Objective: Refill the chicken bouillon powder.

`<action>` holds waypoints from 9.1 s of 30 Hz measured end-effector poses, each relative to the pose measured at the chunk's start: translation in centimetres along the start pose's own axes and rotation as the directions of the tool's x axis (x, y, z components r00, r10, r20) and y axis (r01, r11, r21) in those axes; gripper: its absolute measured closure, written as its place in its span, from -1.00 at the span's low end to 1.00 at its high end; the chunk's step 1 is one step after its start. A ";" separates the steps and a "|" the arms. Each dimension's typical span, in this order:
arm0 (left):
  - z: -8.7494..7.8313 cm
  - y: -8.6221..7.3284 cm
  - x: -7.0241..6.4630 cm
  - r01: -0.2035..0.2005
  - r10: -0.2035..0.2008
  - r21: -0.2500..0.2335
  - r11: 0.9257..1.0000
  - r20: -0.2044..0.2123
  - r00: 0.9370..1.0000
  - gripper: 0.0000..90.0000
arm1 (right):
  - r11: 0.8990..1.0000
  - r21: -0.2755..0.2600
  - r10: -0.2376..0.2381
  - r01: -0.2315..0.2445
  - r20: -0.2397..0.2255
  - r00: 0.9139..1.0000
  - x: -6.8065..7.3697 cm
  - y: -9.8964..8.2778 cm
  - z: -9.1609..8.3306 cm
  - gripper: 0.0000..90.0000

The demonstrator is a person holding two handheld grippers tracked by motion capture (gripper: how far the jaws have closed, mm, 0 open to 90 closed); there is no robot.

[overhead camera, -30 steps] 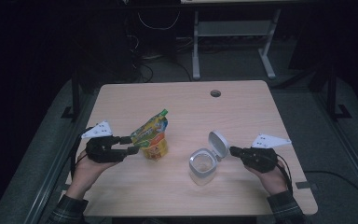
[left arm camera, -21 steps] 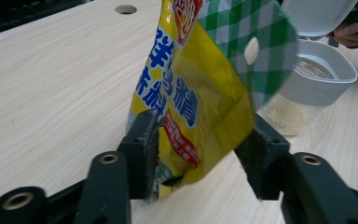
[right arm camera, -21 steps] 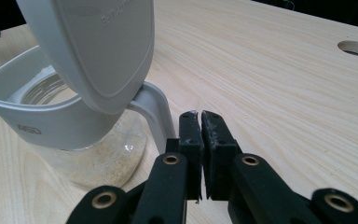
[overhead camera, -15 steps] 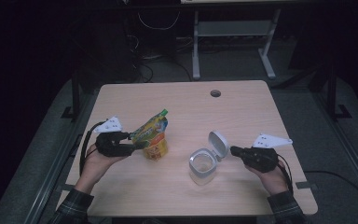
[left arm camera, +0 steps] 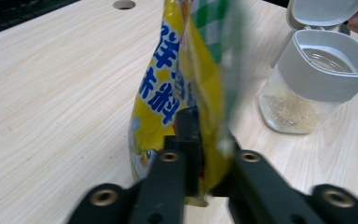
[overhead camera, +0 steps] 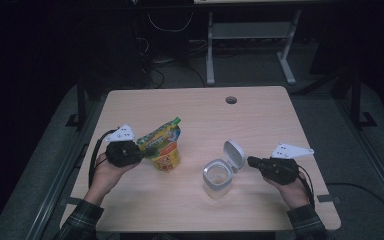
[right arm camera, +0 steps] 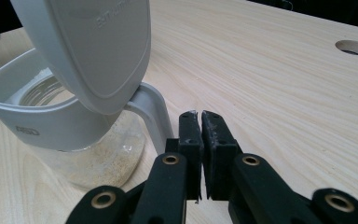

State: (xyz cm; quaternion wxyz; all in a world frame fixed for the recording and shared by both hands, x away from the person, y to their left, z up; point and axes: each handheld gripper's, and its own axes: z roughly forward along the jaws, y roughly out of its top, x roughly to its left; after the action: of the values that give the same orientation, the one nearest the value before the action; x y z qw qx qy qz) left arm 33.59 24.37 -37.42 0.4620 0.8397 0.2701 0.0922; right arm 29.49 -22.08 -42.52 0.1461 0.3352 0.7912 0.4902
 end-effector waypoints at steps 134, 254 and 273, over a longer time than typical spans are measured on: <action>-5.1 10.3 -4.1 -0.064 0.152 -0.264 0.962 0.328 0.932 1.00 | 0.988 -0.036 -0.152 0.148 -0.247 0.957 12.8 7.7 8.5 -0.16; 3.8 13.1 -7.3 -0.090 0.100 -0.047 0.995 0.302 0.948 1.00 | 0.975 -0.130 -0.215 0.179 -0.372 0.903 17.0 5.5 10.3 0.44; 4.6 13.6 -8.3 -0.125 0.122 -0.005 0.992 0.262 0.957 1.00 | 0.971 -0.168 -0.222 0.172 -0.357 0.907 17.0 5.3 10.2 0.63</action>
State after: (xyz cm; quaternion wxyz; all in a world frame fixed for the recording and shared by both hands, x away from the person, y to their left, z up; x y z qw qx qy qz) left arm 33.53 10.73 -27.94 0.4820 0.8624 0.1545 0.0073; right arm 24.80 -2.12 -41.14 0.0638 0.1437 0.7999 0.5792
